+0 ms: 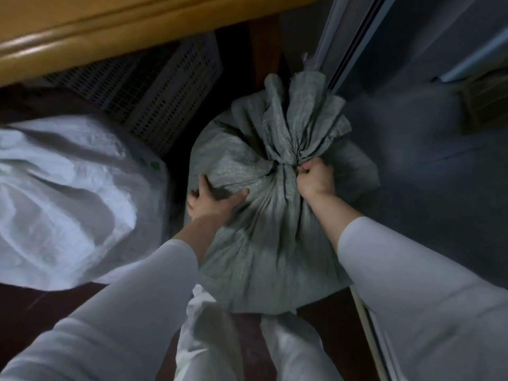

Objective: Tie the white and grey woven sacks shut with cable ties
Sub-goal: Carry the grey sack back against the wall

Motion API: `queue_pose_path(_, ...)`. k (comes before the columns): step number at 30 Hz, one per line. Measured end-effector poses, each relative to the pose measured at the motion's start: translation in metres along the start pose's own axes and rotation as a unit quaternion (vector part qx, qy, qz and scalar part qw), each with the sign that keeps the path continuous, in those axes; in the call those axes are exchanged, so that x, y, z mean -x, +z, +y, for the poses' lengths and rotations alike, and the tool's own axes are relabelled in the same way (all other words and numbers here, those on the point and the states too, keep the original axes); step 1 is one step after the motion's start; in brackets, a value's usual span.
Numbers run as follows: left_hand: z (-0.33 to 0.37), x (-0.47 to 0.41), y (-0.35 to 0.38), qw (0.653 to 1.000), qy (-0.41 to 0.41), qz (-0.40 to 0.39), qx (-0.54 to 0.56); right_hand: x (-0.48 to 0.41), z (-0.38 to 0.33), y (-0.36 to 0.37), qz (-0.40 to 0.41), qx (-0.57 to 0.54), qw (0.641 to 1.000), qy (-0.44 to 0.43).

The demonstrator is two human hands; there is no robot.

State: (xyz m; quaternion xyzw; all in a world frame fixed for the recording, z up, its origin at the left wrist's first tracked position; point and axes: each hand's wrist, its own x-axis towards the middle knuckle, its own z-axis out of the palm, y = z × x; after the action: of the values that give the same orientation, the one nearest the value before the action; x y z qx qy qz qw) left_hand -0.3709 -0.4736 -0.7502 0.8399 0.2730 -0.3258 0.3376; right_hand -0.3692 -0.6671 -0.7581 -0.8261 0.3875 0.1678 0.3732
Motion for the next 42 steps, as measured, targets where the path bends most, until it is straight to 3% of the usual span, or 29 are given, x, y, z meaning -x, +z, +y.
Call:
queue_pose_path(5, -0.016, -0.006, -0.002, 0.997, 0.043, -0.054, 0.042, -0.021, 0.002, 0.01, -0.065, -0.035, 0.997, -0.018)
queue_pose_path(10, -0.032, -0.011, 0.004, 0.994, 0.089, -0.043, 0.056, -0.03, 0.014, 0.022, -0.097, -0.048, 0.994, -0.012)
queue_pose_path(15, -0.036, -0.013, 0.008, 0.993, 0.094, -0.03, 0.058, -0.014, 0.003, 0.016, -0.064, 0.001, 0.998, -0.018)
queue_pose_path(19, -0.029, -0.012, -0.006, 0.996, 0.084, -0.028, -0.027, 0.001, -0.006, 0.003, -0.033, 0.077, 0.996, -0.033)
queue_pose_path(24, -0.036, -0.006, -0.026, 0.974, 0.134, -0.034, -0.178, 0.026, -0.012, -0.012, -0.011, 0.134, 0.99, -0.042)
queue_pose_path(27, -0.041, 0.003, -0.033, 0.962, 0.152, 0.006, -0.226, 0.047, -0.014, -0.018, -0.001, 0.142, 0.989, -0.049)
queue_pose_path(31, -0.051, 0.026, -0.043, 0.959, 0.148, 0.055, -0.234, 0.081, -0.017, -0.028, 0.014, 0.142, 0.987, -0.078)
queue_pose_path(42, -0.052, 0.13, -0.088, 0.945, 0.253, 0.11, -0.176, 0.192, -0.019, -0.097, 0.128, 0.084, 0.978, -0.141)
